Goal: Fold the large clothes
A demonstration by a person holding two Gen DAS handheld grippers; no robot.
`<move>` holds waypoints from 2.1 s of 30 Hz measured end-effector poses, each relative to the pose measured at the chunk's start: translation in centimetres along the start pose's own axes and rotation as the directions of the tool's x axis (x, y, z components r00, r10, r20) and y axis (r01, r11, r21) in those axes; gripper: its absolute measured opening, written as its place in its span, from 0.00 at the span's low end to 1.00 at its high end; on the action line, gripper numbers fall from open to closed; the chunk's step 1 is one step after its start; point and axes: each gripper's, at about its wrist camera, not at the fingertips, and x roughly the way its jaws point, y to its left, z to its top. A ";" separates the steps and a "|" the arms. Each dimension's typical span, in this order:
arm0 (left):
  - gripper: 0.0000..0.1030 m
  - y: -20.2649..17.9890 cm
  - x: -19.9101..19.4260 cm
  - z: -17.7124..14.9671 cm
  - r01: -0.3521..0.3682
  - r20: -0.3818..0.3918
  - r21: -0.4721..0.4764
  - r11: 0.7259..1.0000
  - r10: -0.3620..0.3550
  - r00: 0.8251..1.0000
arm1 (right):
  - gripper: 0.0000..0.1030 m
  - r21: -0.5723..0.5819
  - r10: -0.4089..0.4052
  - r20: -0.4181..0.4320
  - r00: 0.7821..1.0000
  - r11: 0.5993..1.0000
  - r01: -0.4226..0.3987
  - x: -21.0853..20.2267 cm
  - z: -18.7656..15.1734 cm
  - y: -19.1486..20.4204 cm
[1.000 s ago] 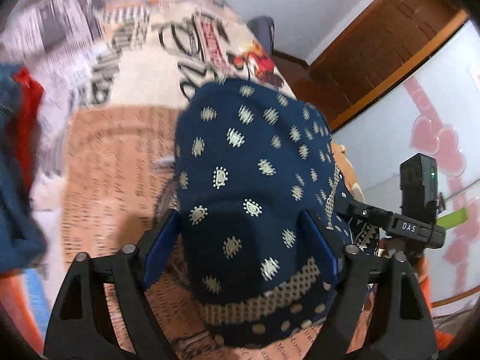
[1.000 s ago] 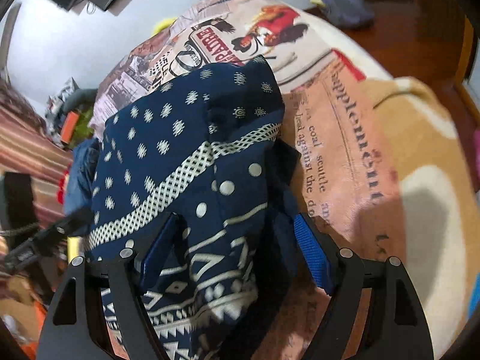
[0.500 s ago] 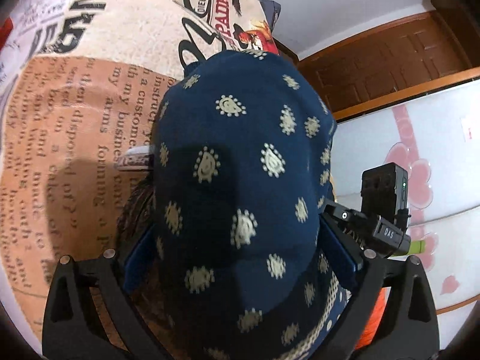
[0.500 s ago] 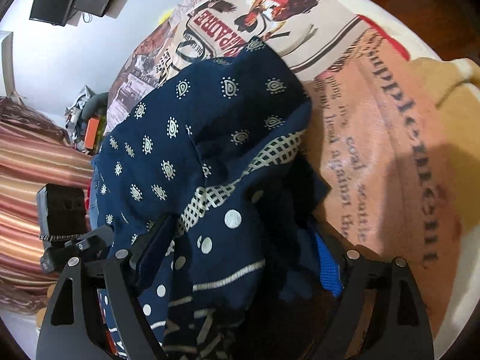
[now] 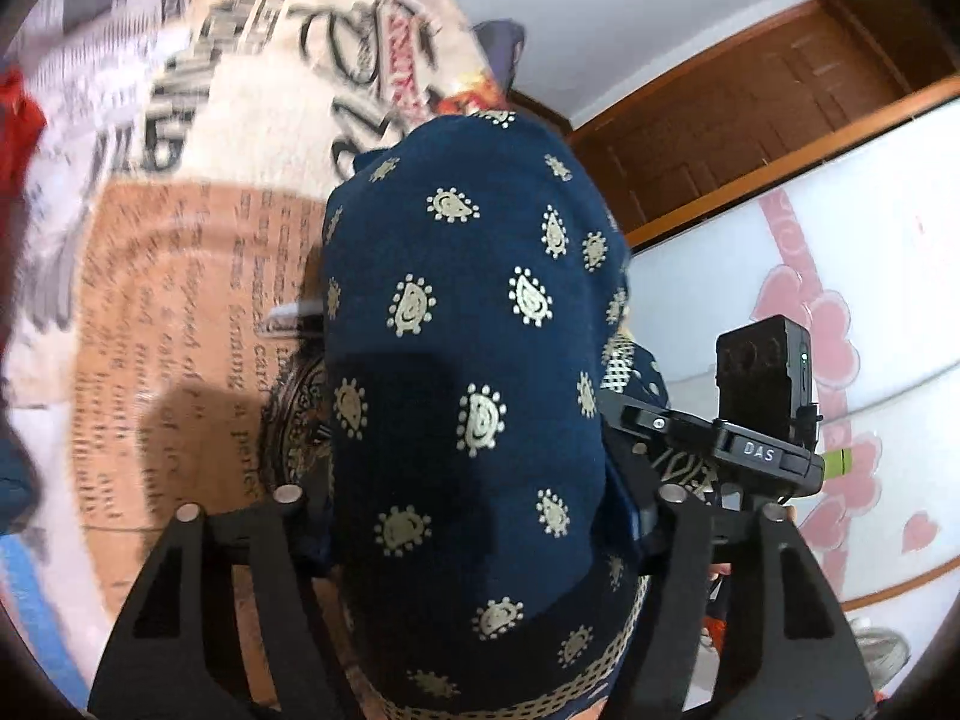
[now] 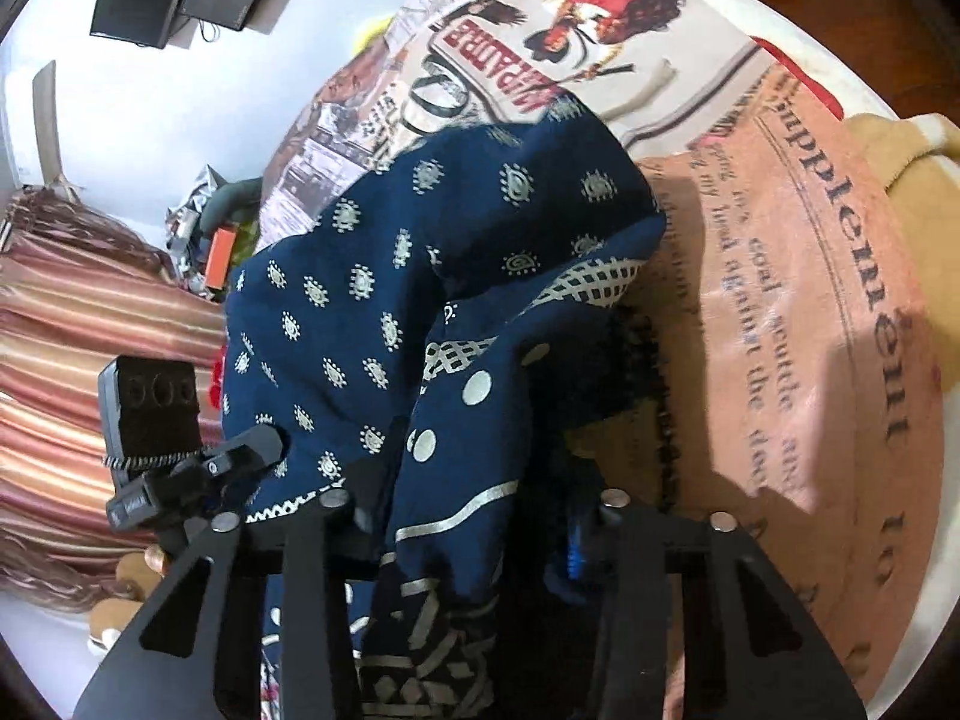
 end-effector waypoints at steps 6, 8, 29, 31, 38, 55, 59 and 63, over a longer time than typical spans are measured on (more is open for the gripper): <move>0.58 -3.0 -7.7 0.1 -0.037 0.134 0.126 0.991 0.020 0.991 | 0.30 -0.118 -0.014 0.052 0.999 0.993 0.020 -0.5 -0.1 6.9; 0.58 -3.5 -10.7 0.1 -0.047 0.183 0.152 0.987 0.019 0.983 | 0.30 -0.146 0.011 0.075 0.997 0.989 0.000 -0.9 0.3 9.1; 0.58 14.7 -30.4 2.5 -0.176 0.441 -0.027 0.984 0.169 0.881 | 0.29 -0.429 0.074 0.008 0.997 0.901 -0.063 16.1 4.7 28.8; 0.58 17.6 -30.4 2.7 -0.191 0.430 -0.090 0.977 0.212 0.878 | 0.29 -0.433 0.051 -0.015 0.999 0.900 -0.053 19.7 5.1 29.5; 0.67 30.4 -27.1 0.4 -0.198 0.344 -0.291 0.936 0.296 0.891 | 0.32 -0.478 -0.139 -0.116 0.983 0.876 0.067 29.6 4.8 28.0; 0.83 23.9 -28.2 -3.5 -0.483 0.341 -0.210 0.850 0.527 0.778 | 0.58 -0.536 -0.304 0.008 0.953 0.803 0.260 24.1 0.2 27.7; 0.85 22.8 -28.1 -6.8 -0.504 0.327 -0.210 0.838 0.546 0.772 | 0.60 -0.616 -0.352 0.028 0.936 0.731 0.293 23.5 -2.6 26.8; 0.85 21.8 -28.0 -9.7 -0.521 0.311 -0.224 0.824 0.567 0.763 | 0.60 -0.625 -0.371 0.028 0.928 0.718 0.306 22.2 -4.5 25.7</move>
